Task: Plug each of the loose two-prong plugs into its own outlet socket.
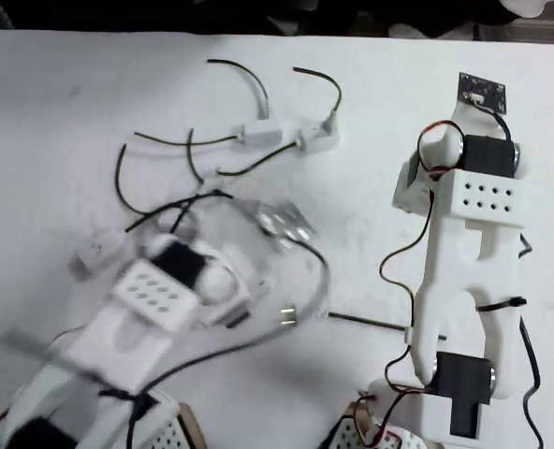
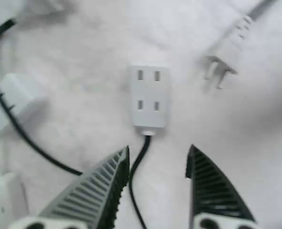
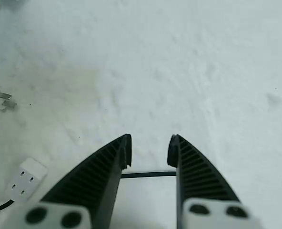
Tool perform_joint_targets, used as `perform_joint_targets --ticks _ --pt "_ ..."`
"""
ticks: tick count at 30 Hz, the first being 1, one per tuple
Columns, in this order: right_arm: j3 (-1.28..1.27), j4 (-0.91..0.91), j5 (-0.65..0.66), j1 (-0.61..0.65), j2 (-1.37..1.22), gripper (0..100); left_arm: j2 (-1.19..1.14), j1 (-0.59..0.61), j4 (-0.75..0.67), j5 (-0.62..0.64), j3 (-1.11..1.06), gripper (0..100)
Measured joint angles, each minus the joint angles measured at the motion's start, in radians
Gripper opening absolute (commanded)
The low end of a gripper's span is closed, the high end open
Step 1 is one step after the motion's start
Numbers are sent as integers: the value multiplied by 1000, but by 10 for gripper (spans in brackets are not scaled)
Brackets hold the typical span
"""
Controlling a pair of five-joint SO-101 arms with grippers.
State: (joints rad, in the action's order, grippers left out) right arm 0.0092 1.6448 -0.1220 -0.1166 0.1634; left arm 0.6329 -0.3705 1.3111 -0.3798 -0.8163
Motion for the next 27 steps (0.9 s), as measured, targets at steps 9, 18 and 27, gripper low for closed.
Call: perform_joint_targets --ticks 9,18,27 --pt "0 0 0 0 0 130 57 114 -110 -143 -178 277" --pt "0 -8 0 -2 0 130 20 100 -238 -146 -221 286" --pt "-28 -21 0 0 0 130 -387 58 -244 -121 11 277"
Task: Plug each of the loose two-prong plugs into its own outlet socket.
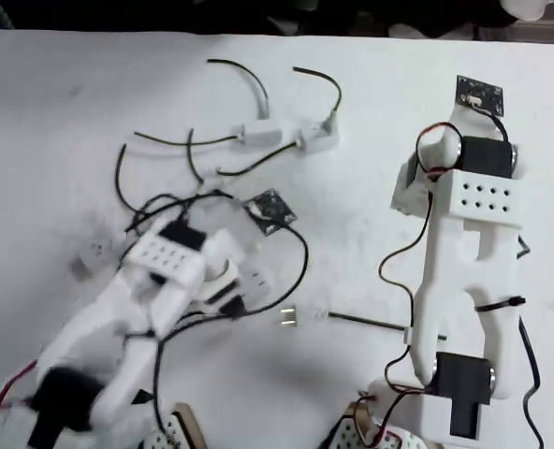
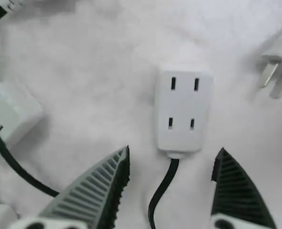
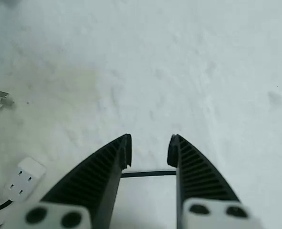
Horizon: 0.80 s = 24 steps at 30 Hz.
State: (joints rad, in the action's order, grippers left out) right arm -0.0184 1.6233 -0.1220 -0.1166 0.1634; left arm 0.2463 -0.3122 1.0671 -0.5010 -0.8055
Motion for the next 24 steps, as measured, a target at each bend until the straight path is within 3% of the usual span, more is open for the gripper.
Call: perform_joint_targets --ticks 7,17,20,24 --pt "-15 -28 0 0 0 130 -221 -6 12 0 163 234" --pt "-15 -28 0 0 0 130 -242 -6 6 0 187 99" --pt "-15 -28 0 0 0 130 -242 -6 6 0 187 129" --pt "-15 -28 0 0 0 130 -242 6 6 6 193 251"
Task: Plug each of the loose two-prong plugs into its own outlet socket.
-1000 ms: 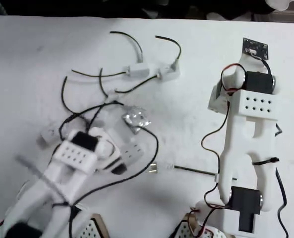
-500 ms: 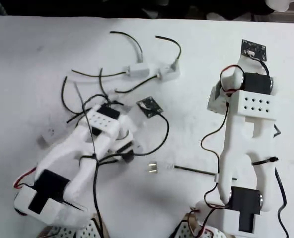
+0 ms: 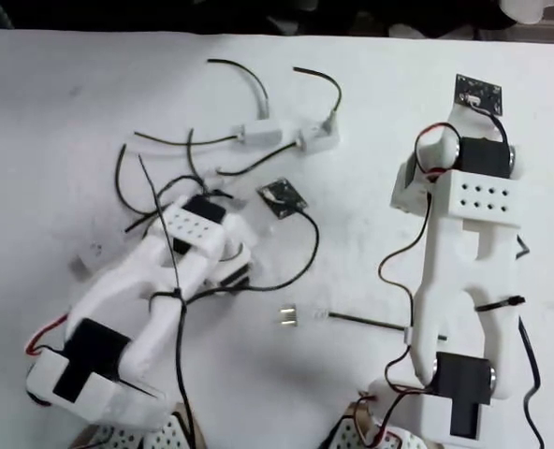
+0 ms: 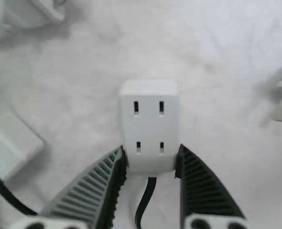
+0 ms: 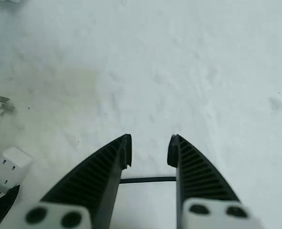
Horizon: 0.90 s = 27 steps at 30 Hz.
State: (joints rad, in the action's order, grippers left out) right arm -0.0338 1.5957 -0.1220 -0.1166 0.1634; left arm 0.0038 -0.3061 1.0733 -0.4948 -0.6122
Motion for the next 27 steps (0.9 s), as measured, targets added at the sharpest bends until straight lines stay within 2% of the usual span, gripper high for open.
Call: perform_joint_targets --ticks 5,12,17,23,27 --pt "0 0 0 0 0 130 29 40 25 46 8 255" --pt "0 0 0 0 0 130 258 63 109 64 8 255" --pt "-40 0 0 0 0 117 368 161 117 64 -63 253" --pt "-190 9 0 100 0 14 474 313 -21 64 -264 255" --pt "-276 5 -2 157 0 27 540 351 -144 64 -408 256"
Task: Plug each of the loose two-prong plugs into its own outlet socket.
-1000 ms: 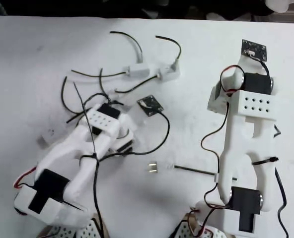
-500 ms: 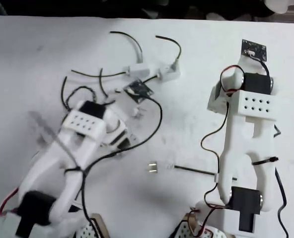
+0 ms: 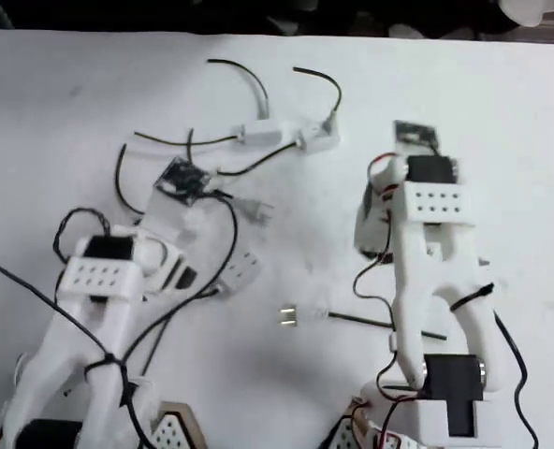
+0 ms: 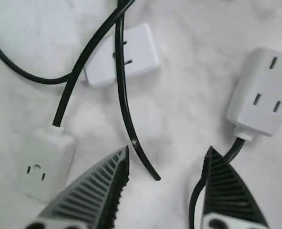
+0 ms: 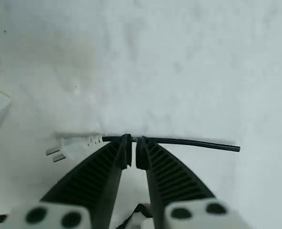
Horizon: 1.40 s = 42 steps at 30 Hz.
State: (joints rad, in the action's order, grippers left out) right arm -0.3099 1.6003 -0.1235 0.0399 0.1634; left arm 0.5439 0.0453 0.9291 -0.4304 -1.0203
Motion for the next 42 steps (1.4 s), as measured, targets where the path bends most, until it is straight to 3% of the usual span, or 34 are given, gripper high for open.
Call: perform_joint_targets --ticks 7,12,15,26,32,42 --pt "-118 0 0 91 0 33 72 40 -51 0 -72 256" --pt "-198 -86 0 95 0 165 75 41 -51 0 -74 256" --pt "-247 -115 0 63 5 218 75 41 -51 0 -74 256" --pt "-265 -117 2 -172 9 219 75 44 -51 0 -74 256" --pt "-385 -118 60 -198 9 219 75 44 -51 0 -74 256" --pt "-519 -347 63 -292 11 221 75 44 -51 0 -74 256"
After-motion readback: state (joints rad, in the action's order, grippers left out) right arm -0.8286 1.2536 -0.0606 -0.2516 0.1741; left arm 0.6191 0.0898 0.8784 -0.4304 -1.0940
